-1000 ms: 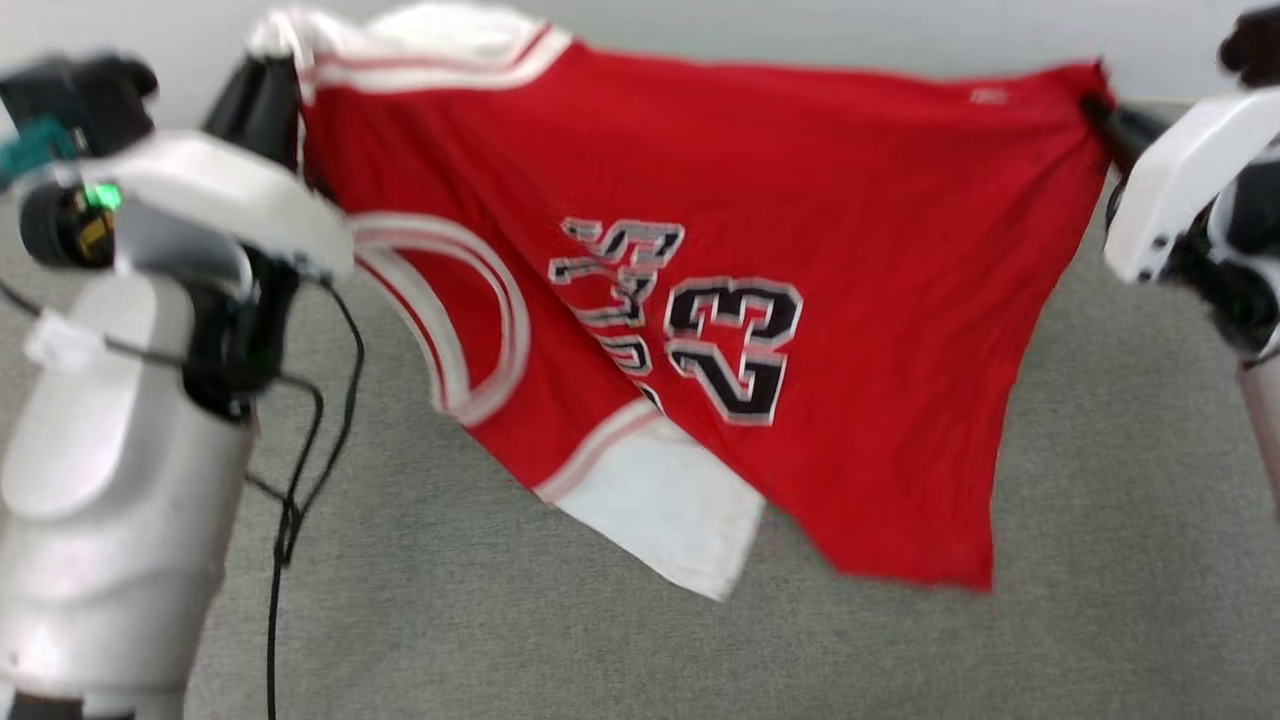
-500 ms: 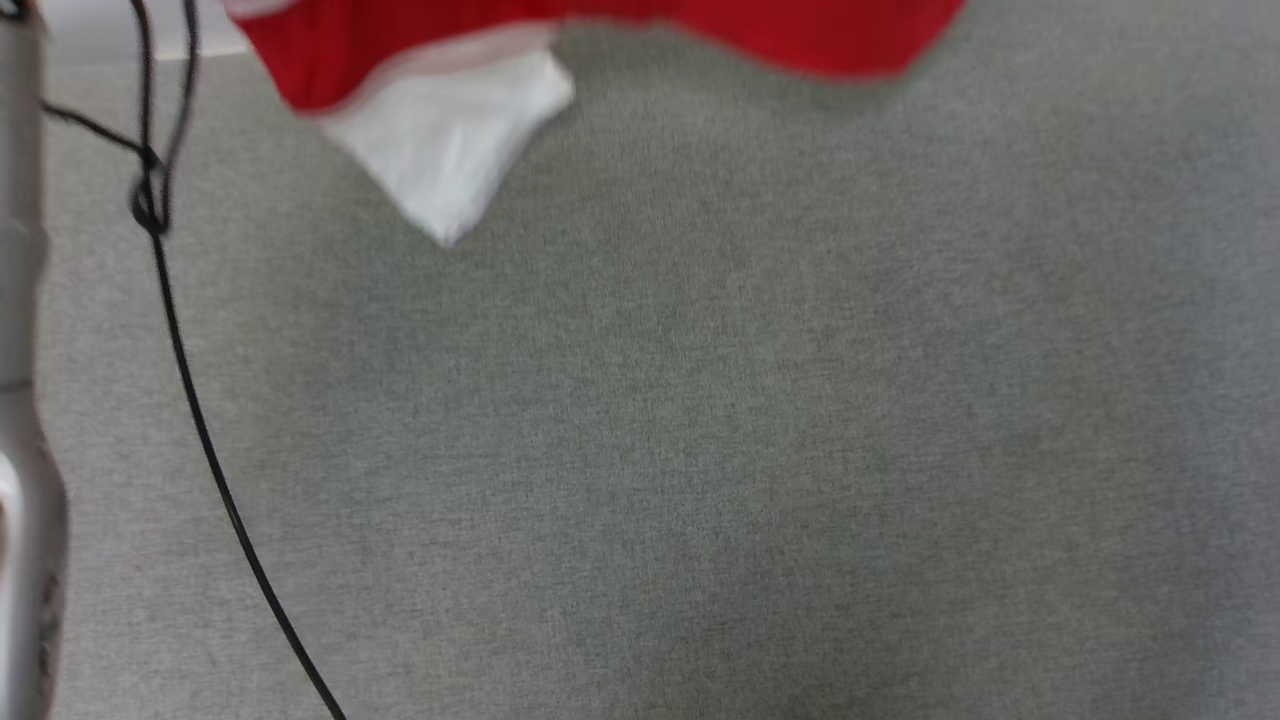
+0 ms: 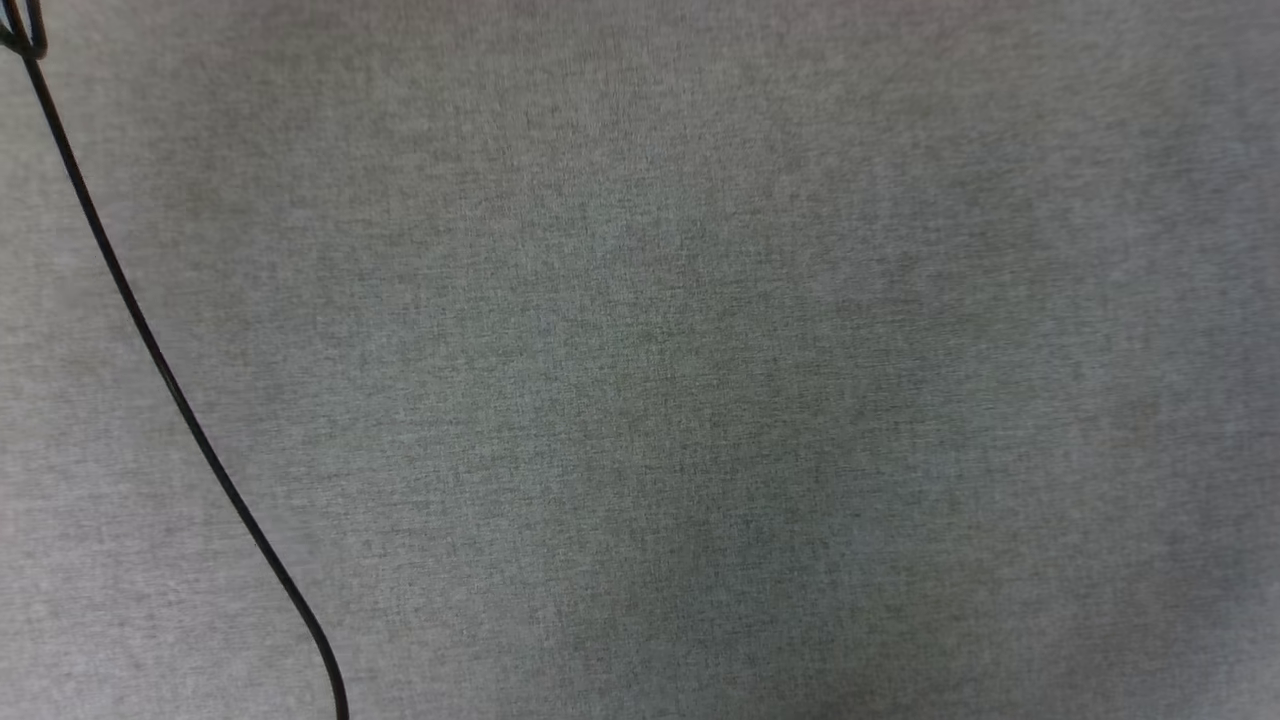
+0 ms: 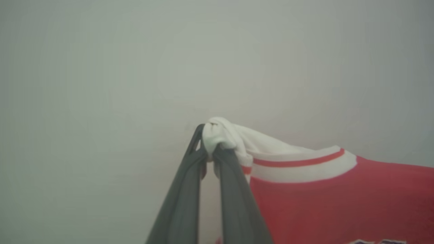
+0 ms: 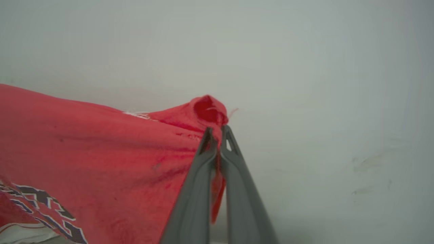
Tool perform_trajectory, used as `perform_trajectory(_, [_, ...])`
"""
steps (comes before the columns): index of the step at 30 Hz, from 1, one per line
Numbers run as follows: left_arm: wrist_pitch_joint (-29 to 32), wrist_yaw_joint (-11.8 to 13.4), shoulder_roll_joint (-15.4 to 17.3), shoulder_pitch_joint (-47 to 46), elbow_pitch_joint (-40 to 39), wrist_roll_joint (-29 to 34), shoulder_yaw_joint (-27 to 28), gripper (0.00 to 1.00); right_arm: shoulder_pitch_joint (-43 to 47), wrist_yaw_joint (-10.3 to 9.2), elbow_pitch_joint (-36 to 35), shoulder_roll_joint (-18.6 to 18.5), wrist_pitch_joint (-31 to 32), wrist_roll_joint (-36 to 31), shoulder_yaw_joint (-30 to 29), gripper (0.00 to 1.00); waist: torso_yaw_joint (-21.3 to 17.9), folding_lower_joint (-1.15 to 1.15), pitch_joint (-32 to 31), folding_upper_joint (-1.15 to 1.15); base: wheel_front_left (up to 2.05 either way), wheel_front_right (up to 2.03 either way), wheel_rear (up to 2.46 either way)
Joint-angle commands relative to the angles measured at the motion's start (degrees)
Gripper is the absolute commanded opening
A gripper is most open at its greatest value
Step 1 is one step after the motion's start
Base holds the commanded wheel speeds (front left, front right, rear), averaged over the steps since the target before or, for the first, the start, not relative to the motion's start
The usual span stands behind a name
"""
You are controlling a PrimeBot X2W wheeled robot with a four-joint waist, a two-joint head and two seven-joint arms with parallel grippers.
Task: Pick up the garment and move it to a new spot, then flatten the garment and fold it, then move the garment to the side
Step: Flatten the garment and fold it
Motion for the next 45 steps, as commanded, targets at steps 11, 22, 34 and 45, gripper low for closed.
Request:
perform_trajectory(11, [-6.12,-5.06,-1.19,11.95,6.08,-4.7,1.23,0.0,9.57,-0.09,3.16,-0.17,-3.55,4.83,5.42,0.0,0.58,-0.01,0.87,0.0,0.0,0.0,0.0])
perform_trajectory(22, [-11.17,-6.82,-4.01,40.79,1.92,-7.96,1.34,0.0,33.54,-0.09,3.75,-0.35,-8.45,11.82,11.02,0.0,2.44,-0.01,-12.43,0.0,0.0,0.0,0.0])
perform_trajectory(34, [-11.56,-4.06,-5.18,71.49,-7.57,-7.87,3.66,0.0,57.42,-0.1,0.4,-1.02,-11.09,15.8,11.99,0.0,3.75,-0.01,-26.82,0.0,0.0,0.0,0.0])
perform_trajectory(45, [-8.69,1.44,-3.96,94.75,-21.06,-10.03,5.24,0.0,80.08,-0.12,-10.51,0.7,-8.82,13.64,4.39,0.0,5.11,-0.01,-34.96,0.0,0.0,0.0,0.0])
